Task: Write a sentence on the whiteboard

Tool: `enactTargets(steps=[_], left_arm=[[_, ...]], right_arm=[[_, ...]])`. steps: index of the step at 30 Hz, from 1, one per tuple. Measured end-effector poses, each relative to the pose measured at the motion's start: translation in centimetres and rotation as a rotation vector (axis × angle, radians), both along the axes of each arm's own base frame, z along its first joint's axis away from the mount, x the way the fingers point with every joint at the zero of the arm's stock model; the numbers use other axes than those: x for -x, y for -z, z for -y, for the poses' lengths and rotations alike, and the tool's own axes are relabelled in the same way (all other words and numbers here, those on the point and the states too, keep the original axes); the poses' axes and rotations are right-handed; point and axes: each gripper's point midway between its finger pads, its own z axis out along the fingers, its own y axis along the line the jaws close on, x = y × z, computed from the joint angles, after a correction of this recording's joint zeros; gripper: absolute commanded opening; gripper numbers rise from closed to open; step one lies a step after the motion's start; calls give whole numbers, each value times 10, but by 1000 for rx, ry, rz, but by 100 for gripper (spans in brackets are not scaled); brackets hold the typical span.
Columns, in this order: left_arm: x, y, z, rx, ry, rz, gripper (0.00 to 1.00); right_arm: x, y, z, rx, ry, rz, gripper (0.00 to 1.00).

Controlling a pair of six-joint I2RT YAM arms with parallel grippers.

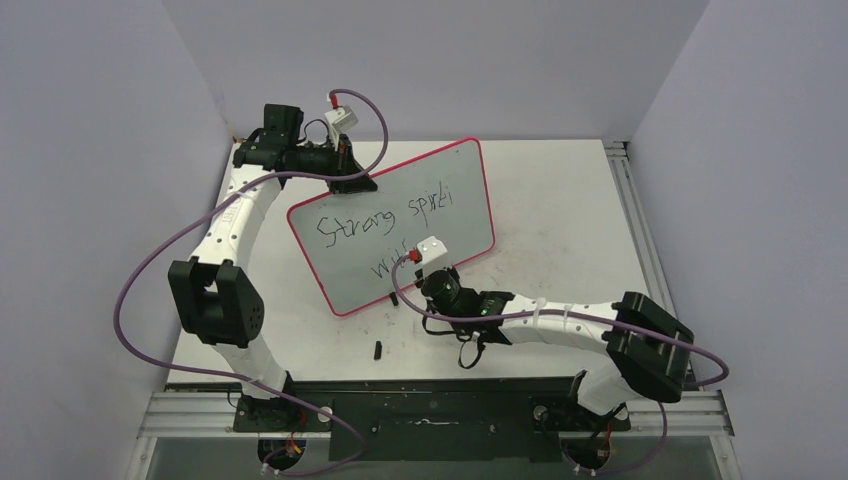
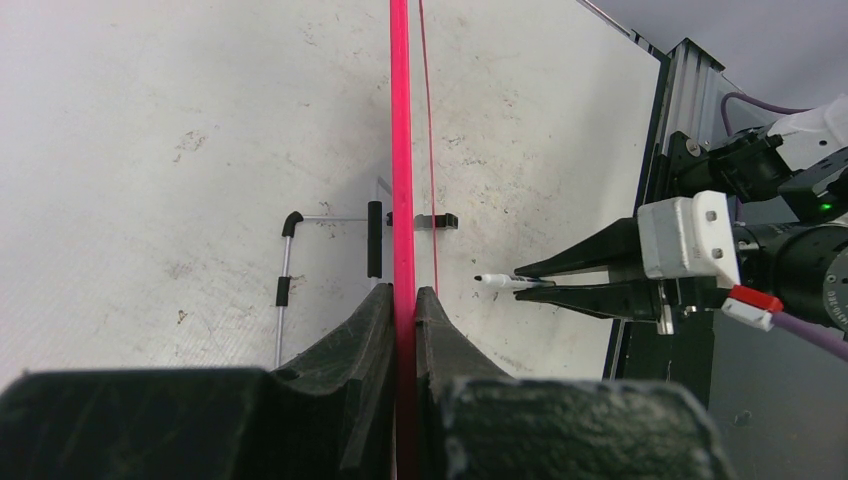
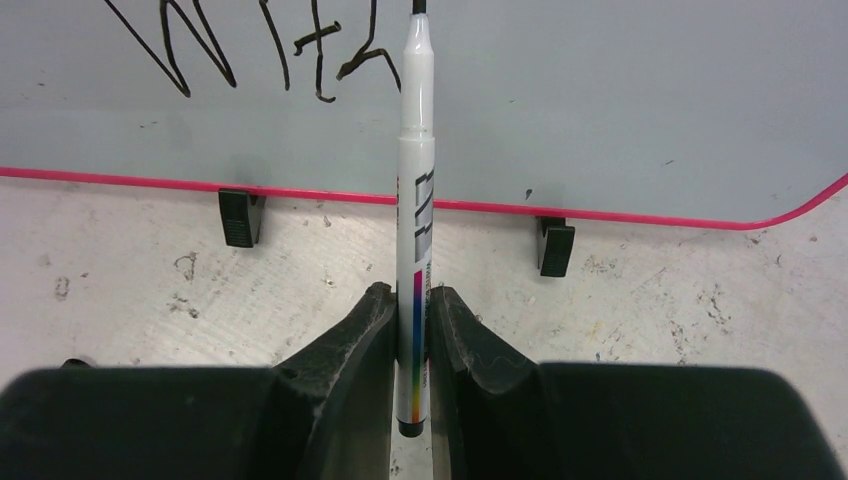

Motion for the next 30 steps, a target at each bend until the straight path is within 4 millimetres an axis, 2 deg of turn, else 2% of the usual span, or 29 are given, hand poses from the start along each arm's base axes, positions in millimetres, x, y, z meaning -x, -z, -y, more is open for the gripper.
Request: enactTargets(steps=[6, 16, 19, 25, 30], left_arm=[[0, 0, 0, 0, 0, 0, 0], [0, 0, 0, 0, 0, 0, 0], [0, 0, 0, 0, 0, 0, 0], [0, 0, 0, 0, 0, 0, 0], [0, 0, 0, 0, 0, 0, 0]], right_arm=[[-2, -16, 6, -29, -16, 13, 5], [-8, -13, 12, -15, -34, -2, 5], [-8, -10, 11, -11, -46, -9, 5], [-6, 12, 10, 28, -60, -54, 5], [-7, 18, 11, 33, -57, -70, 5]])
